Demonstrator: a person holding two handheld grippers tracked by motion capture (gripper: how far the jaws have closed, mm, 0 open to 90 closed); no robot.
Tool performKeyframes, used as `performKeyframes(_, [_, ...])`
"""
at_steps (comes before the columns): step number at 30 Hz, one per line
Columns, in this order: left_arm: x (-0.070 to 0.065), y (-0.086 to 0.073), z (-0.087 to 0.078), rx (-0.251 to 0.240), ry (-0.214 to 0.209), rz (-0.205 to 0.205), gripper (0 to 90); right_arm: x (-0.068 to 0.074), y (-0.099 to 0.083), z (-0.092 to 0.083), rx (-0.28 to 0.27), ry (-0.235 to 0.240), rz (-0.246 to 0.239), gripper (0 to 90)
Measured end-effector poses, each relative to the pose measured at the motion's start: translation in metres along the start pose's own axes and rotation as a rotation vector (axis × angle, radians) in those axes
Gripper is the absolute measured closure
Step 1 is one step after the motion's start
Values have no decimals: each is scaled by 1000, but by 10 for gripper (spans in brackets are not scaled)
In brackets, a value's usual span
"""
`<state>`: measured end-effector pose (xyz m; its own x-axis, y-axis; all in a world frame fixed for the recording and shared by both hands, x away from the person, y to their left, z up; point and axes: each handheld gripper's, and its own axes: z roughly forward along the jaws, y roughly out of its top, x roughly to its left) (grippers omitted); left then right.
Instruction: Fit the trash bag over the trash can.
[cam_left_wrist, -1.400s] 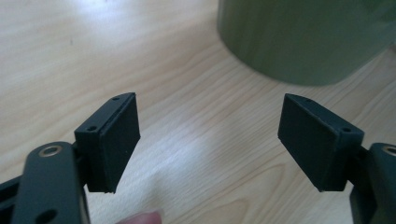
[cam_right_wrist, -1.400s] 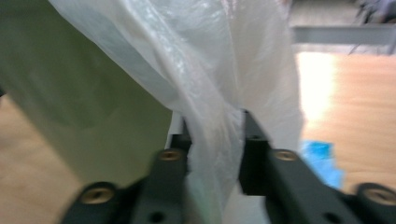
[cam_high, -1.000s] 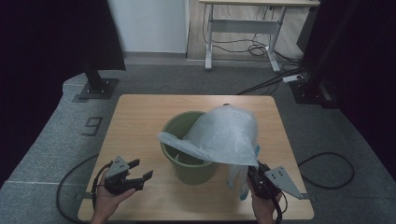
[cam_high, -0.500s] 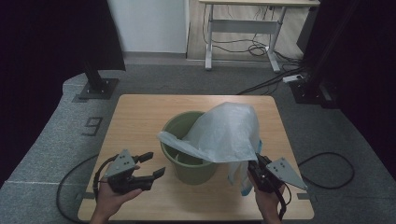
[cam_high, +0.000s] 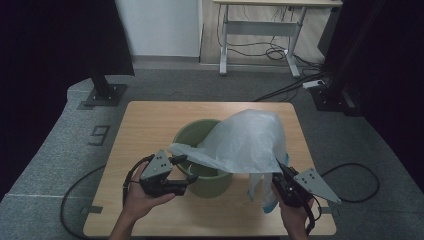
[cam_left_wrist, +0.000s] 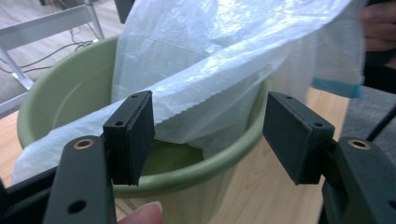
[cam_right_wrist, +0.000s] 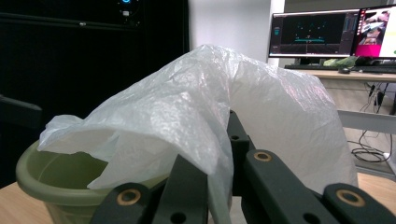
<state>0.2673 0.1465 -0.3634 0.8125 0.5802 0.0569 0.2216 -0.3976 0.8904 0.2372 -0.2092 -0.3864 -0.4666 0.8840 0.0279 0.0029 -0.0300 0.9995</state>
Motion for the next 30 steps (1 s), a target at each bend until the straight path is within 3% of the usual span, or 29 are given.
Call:
performKeyframes(6, [5, 2, 2, 1, 14, 1, 328, 0, 0, -1, 10, 5, -1, 886])
performKeyframes(17, [20, 9, 7, 20, -64, -55, 323, -1, -1, 2, 29, 18, 17, 887])
performKeyframes(22, [24, 14, 12, 34, -123, -89, 318, -1, 2, 5, 33, 30, 26, 887])
performKeyframes(27, [16, 19, 13, 29, -172, -74, 308, -4, 12, 7, 17, 29, 56, 887])
performKeyframes(30, [15, 20, 16, 34, -172, -70, 308, -4, 15, 7, 11, 27, 55, 887])
